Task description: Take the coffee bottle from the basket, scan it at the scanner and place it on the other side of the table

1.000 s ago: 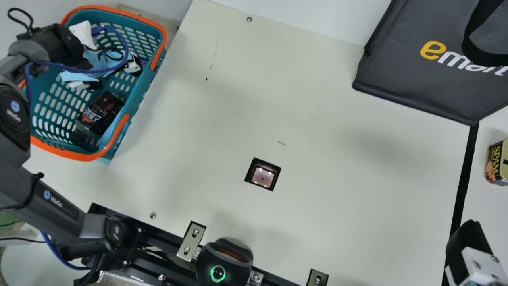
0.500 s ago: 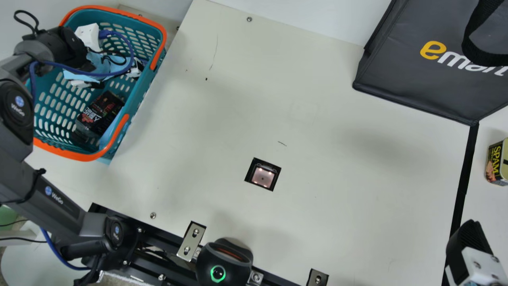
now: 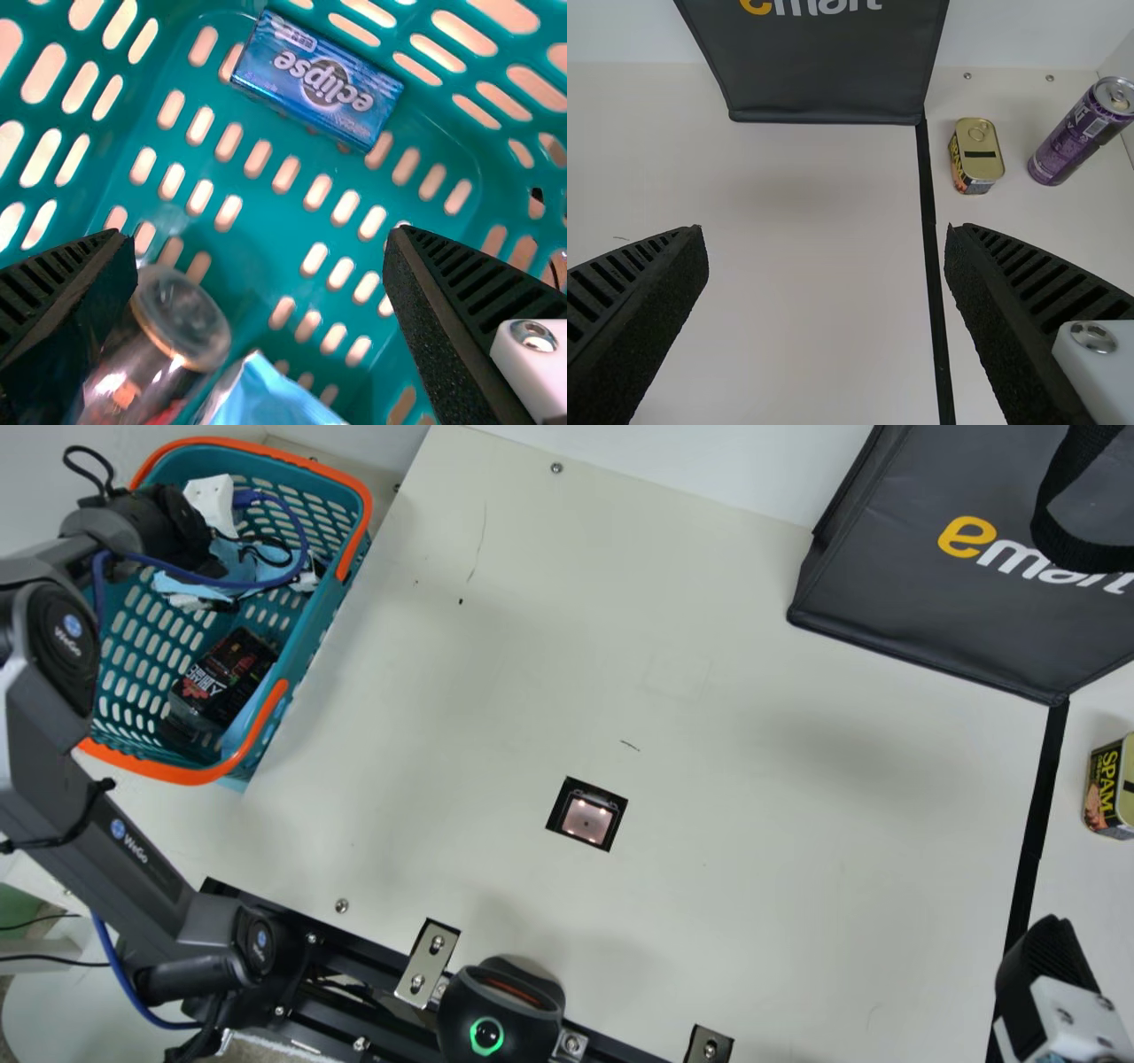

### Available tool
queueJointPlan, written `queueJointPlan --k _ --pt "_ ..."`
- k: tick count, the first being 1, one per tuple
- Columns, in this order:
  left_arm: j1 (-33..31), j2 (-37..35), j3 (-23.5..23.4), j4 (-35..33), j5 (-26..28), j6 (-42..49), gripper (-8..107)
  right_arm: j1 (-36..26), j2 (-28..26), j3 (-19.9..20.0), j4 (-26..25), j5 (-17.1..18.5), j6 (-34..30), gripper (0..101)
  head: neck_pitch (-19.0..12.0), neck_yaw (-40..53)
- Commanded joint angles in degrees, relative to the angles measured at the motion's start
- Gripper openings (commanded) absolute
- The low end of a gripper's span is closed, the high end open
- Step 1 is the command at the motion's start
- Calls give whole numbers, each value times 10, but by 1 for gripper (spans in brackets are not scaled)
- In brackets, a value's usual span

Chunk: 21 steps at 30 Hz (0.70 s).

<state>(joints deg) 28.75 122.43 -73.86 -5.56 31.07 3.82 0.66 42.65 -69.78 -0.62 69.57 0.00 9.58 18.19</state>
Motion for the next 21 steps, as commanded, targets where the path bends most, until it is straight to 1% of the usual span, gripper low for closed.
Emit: queueJointPlan --k 1,7,11,15,21 --pt "-1 6 -1 -1 -13 -3 90 0 0 0 0 0 0 95 -17 2" --pt "-4 21 4 2 -43 -15 90 0 0 0 0 0 0 95 -17 2" --pt "-7 14 12 22 -41 -3 90 0 0 0 0 0 0 95 -17 2" --pt "-6 -9 27 34 -28 45 90 0 0 0 0 0 0 95 -17 2" --pt "7 -48 44 9 8 159 90 0 0 0 0 0 0 95 -17 2"
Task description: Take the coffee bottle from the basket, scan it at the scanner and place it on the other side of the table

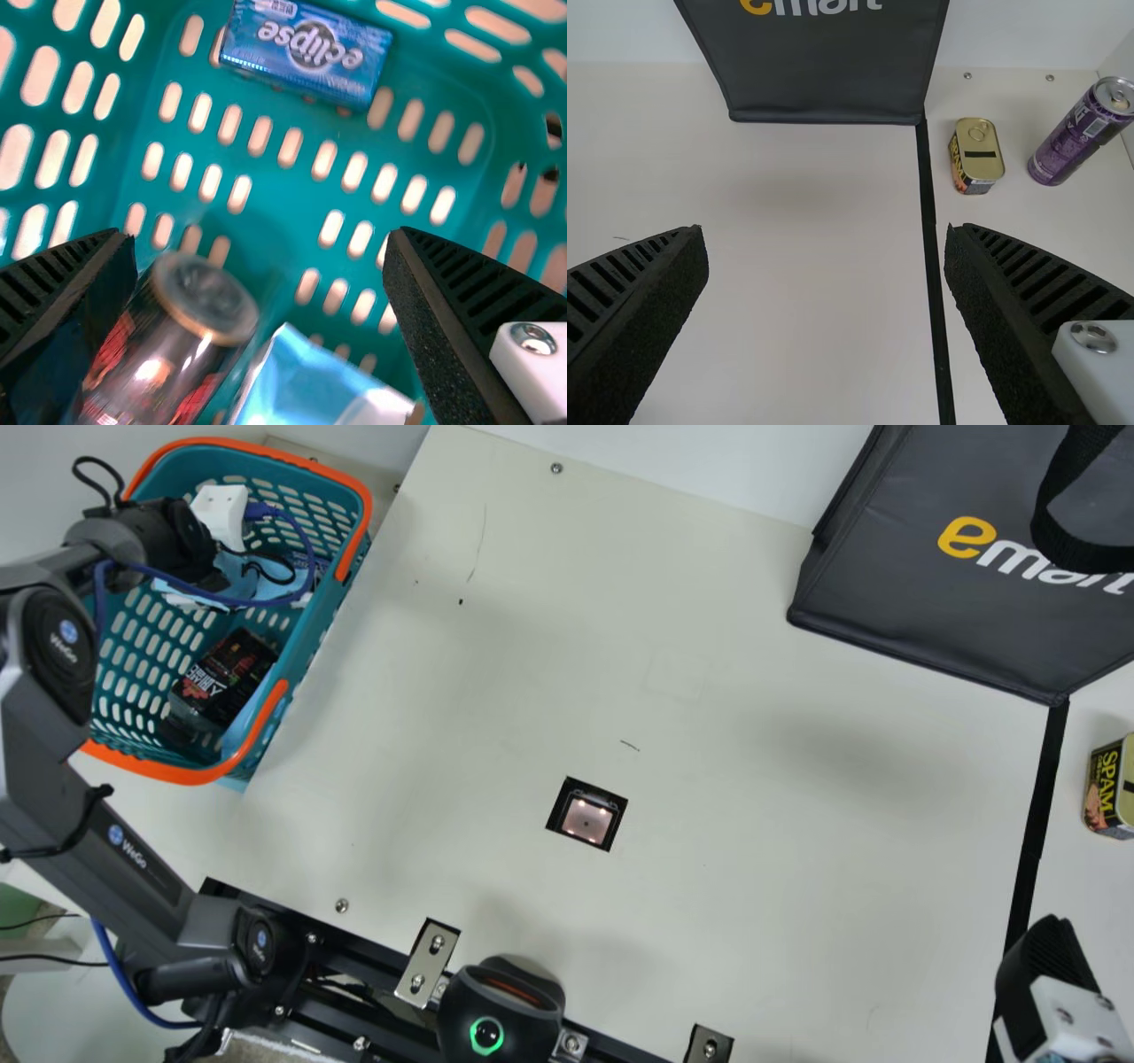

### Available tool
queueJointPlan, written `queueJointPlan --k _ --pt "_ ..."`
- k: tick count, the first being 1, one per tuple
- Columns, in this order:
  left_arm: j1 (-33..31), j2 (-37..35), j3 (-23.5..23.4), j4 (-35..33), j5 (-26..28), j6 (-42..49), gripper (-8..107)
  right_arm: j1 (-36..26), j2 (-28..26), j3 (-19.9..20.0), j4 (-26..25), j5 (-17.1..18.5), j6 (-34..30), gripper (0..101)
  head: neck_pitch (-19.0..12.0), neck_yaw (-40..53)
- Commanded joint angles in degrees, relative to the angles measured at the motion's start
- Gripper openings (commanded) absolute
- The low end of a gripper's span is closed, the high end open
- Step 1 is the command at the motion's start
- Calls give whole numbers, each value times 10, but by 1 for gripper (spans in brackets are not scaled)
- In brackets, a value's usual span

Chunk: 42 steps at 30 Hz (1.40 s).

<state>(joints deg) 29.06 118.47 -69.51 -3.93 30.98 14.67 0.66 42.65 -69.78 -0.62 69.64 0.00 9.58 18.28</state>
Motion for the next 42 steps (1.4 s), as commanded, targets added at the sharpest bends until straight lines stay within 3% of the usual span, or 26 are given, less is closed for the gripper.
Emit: queueJointPlan --k 1,22,42 --pt "7 -15 3 -13 16 70 90 0 0 0 0 0 0 95 -17 1" --pt "65 -76 31 -63 118 335 90 0 0 0 0 1 0 95 -17 1" --pt "84 -54 53 14 98 379 90 0 0 0 0 0 0 95 -17 1"
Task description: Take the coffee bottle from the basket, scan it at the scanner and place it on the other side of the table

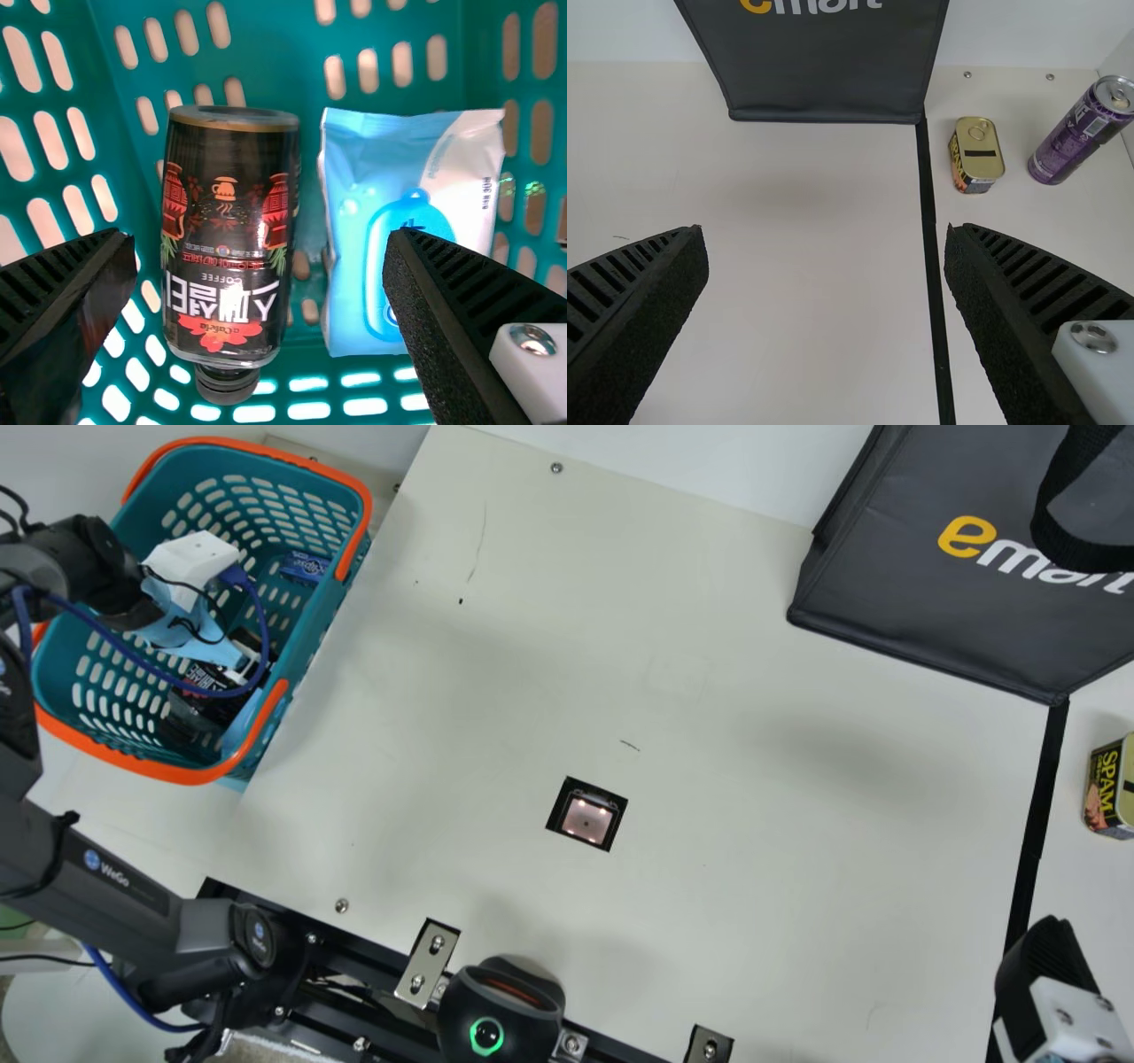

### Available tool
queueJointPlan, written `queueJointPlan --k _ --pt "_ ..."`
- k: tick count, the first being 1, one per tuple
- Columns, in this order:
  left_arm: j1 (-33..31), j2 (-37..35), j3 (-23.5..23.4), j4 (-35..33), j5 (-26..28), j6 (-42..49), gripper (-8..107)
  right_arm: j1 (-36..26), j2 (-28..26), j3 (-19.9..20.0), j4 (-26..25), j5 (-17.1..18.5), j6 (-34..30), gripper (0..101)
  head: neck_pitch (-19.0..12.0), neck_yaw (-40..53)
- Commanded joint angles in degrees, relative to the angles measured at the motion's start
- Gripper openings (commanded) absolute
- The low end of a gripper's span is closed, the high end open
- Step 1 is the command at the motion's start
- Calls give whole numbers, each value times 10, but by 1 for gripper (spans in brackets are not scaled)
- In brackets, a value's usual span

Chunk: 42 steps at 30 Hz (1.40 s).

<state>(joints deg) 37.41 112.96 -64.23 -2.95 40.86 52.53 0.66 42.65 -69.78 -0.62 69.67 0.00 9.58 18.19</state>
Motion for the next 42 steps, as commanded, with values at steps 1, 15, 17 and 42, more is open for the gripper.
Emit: queueJointPlan --k 1,15,17,42 --pt "1 3 1 7 -1 1 90 0 0 0 0 0 0 95 -17 2" --pt "5 24 3 22 3 31 90 0 0 0 0 0 0 95 -17 2" --pt "5 27 3 25 3 32 90 0 0 0 0 0 0 95 -17 2" --pt "10 55 7 52 -9 37 90 0 0 0 0 1 0 95 -17 2"
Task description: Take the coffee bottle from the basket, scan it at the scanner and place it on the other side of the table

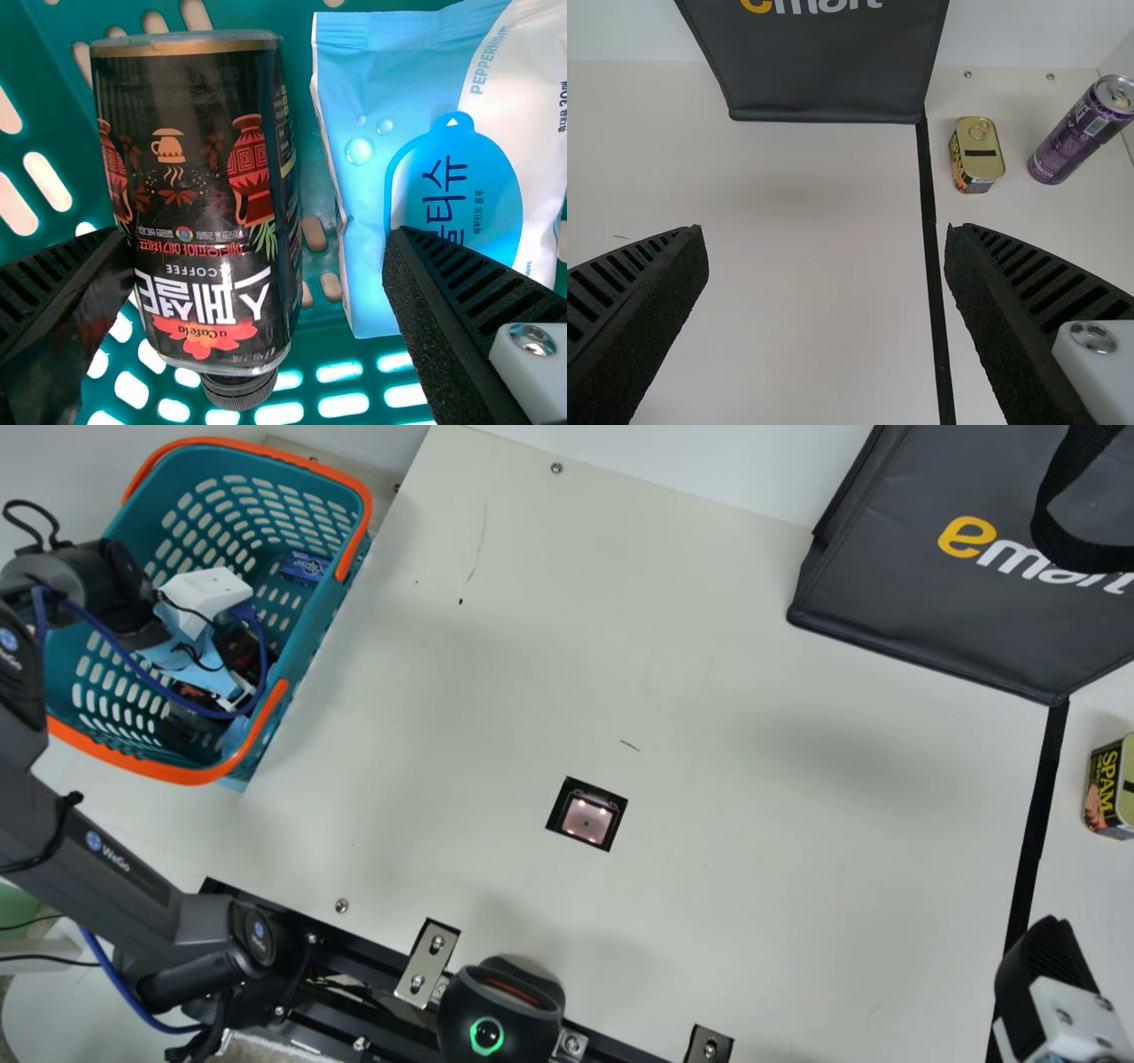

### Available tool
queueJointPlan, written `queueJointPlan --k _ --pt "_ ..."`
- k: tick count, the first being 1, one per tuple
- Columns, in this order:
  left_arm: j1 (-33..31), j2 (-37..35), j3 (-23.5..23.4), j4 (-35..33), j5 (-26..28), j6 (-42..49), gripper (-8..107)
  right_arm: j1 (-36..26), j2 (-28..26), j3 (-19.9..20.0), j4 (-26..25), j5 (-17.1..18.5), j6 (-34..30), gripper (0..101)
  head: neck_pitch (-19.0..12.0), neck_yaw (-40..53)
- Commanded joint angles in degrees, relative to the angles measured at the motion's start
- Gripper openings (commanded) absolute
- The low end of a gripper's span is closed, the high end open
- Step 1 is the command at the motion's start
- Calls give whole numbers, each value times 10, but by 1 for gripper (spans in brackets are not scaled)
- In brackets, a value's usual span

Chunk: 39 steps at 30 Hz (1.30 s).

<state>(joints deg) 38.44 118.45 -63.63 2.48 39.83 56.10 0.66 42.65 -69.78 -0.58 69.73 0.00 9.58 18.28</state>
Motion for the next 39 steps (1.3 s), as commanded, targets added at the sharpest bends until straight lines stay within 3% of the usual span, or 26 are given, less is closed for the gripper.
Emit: queueJointPlan --k 1,18,39 --pt "0 -1 2 -5 1 3 90 0 0 0 0 0 0 95 -17 1" --pt "5 -35 0 -33 -1 31 90 0 0 0 0 0 0 95 -17 1" --pt "5 22 -18 -25 -15 43 90 0 0 0 0 0 0 95 -17 1"
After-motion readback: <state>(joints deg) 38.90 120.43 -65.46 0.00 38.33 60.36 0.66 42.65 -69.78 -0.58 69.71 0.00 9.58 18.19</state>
